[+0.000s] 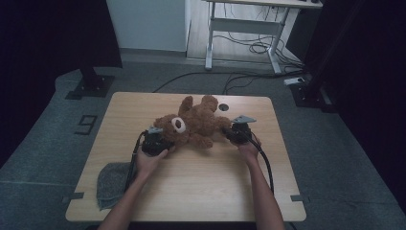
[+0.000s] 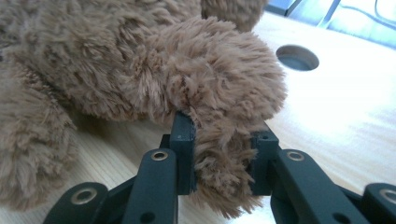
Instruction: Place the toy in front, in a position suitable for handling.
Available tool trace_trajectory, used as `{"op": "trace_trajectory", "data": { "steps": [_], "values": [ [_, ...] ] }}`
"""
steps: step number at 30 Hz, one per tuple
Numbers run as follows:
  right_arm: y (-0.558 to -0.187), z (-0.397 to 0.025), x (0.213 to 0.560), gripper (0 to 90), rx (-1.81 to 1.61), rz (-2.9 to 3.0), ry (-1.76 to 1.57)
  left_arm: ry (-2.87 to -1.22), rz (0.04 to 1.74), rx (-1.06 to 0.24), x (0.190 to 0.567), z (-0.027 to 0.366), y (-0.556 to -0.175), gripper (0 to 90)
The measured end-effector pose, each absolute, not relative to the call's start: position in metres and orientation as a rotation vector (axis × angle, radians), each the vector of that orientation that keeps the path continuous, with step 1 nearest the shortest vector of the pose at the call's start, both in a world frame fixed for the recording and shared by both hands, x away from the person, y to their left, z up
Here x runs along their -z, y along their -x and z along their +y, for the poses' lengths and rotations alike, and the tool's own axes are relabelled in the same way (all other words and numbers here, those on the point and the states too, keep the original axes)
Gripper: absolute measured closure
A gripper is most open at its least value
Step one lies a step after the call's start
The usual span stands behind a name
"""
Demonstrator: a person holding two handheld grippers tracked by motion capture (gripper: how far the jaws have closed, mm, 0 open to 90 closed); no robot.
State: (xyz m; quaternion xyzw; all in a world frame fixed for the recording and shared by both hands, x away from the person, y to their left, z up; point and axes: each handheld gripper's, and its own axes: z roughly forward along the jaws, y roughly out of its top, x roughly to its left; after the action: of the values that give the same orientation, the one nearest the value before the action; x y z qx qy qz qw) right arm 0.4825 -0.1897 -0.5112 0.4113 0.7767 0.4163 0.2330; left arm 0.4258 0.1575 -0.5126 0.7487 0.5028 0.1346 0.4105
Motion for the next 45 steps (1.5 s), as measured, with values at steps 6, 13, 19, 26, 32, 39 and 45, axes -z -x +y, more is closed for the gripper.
{"op": "trace_trajectory", "data": {
  "steps": [6,13,19,26,32,39,45],
  "values": [
    [-0.478,-0.193,0.501,70.6,-1.189,2.082,-1.130,-1.874,1.209,-0.375,0.495,0.154,-0.419,69.2],
    [-0.464,-0.202,0.493,71.7,-1.260,2.022,-1.131,-1.874,1.166,-0.374,0.484,0.154,-0.412,71.0],
    [-0.452,-0.210,0.488,72.6,-1.295,1.996,-1.135,-1.880,1.134,-0.378,0.477,0.152,-0.408,71.7],
    [-0.433,-0.214,0.469,72.7,-1.337,1.956,-1.102,-1.863,1.091,-0.384,0.461,0.154,-0.396,71.7],
    [-0.416,-0.218,0.467,72.7,-1.348,1.940,-1.090,-1.879,1.063,-0.392,0.459,0.153,-0.389,71.7],
    [-0.401,-0.219,0.470,72.7,-1.333,1.955,-1.075,-1.898,1.058,-0.378,0.461,0.155,-0.387,71.7],
    [-0.395,-0.219,0.474,72.7,-1.326,1.966,-1.069,-1.906,1.056,-0.370,0.465,0.157,-0.383,71.7]
  ]
}}
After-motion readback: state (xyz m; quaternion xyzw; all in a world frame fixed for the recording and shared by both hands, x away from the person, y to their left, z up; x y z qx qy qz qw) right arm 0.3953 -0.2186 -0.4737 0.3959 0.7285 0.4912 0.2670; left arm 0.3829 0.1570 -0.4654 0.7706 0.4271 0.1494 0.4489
